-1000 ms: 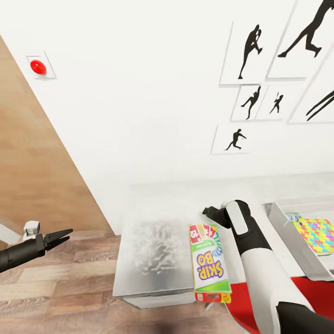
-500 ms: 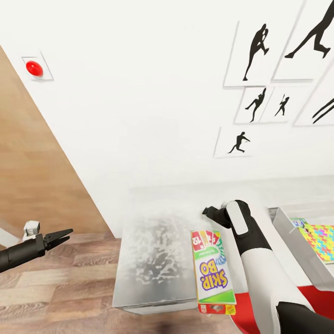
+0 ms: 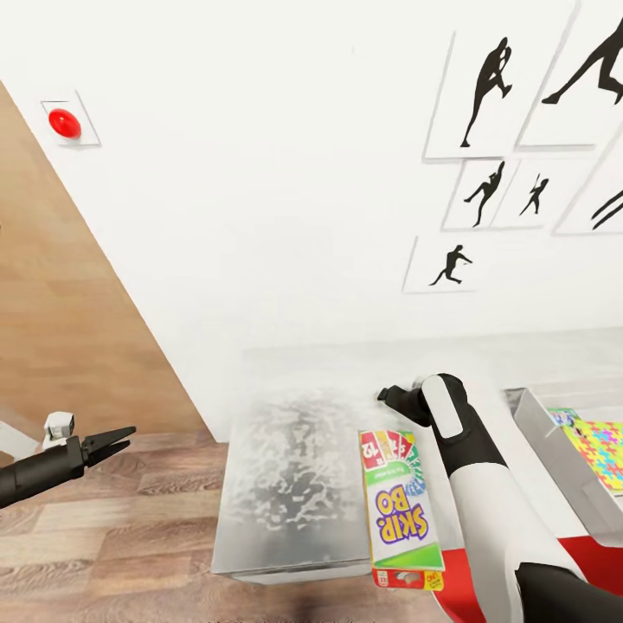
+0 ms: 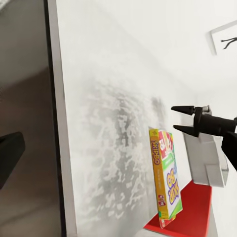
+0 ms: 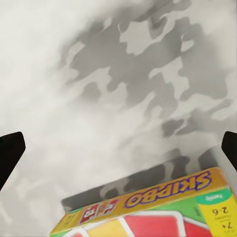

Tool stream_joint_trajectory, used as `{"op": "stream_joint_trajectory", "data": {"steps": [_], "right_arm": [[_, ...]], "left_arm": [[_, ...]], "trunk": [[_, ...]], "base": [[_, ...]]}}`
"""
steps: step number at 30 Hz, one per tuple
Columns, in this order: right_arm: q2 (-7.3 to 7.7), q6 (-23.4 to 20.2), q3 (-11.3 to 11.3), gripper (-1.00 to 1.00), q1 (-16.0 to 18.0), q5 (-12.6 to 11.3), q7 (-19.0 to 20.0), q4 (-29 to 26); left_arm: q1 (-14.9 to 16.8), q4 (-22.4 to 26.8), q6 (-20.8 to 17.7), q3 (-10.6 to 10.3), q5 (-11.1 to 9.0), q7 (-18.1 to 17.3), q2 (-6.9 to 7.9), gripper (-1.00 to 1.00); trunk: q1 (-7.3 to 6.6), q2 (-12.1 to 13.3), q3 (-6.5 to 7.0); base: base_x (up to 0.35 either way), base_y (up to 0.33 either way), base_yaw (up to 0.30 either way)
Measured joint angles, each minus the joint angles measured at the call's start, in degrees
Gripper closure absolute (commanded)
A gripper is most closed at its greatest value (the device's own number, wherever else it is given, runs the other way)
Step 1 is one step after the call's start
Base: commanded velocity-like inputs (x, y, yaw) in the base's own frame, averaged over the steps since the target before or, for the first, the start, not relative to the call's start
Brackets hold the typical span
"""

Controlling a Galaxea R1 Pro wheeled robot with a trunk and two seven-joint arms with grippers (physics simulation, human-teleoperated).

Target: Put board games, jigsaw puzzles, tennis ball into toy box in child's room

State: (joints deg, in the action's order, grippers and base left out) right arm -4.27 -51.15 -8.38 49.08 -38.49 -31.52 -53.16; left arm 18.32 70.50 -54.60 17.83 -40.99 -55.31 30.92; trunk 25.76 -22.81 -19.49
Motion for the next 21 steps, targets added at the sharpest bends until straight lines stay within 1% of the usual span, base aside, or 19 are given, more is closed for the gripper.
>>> {"op": "stream_joint_trajectory", "data": {"steps": [6, 16, 21], "right_arm": [[0.23, 0.0, -0.1, -1.0, 0.0, 0.0, 0.0, 0.1], [0.34, 0.0, -0.2, -1.0, 0.0, 0.0, 0.0, 0.1], [0.36, 0.1, -0.2, -1.0, 0.0, 0.1, 0.0, 0.0]], "left_arm": [[0.0, 0.0, 0.0, 0.0, 0.0, 0.0, 0.0, -1.0], [0.0, 0.0, 0.0, 0.0, -0.1, 0.0, 0.0, -1.0], [0.0, 0.0, 0.0, 0.0, -0.1, 0.0, 0.0, -1.0]], "trunk": [[0.0, 0.0, -0.51], [0.01, 0.0, -1.42], [0.01, 0.0, -1.88]], "base": [[-0.004, 0.0, 0.075], [-0.071, -0.001, 0.068], [-0.08, -0.13, 0.022]]}}
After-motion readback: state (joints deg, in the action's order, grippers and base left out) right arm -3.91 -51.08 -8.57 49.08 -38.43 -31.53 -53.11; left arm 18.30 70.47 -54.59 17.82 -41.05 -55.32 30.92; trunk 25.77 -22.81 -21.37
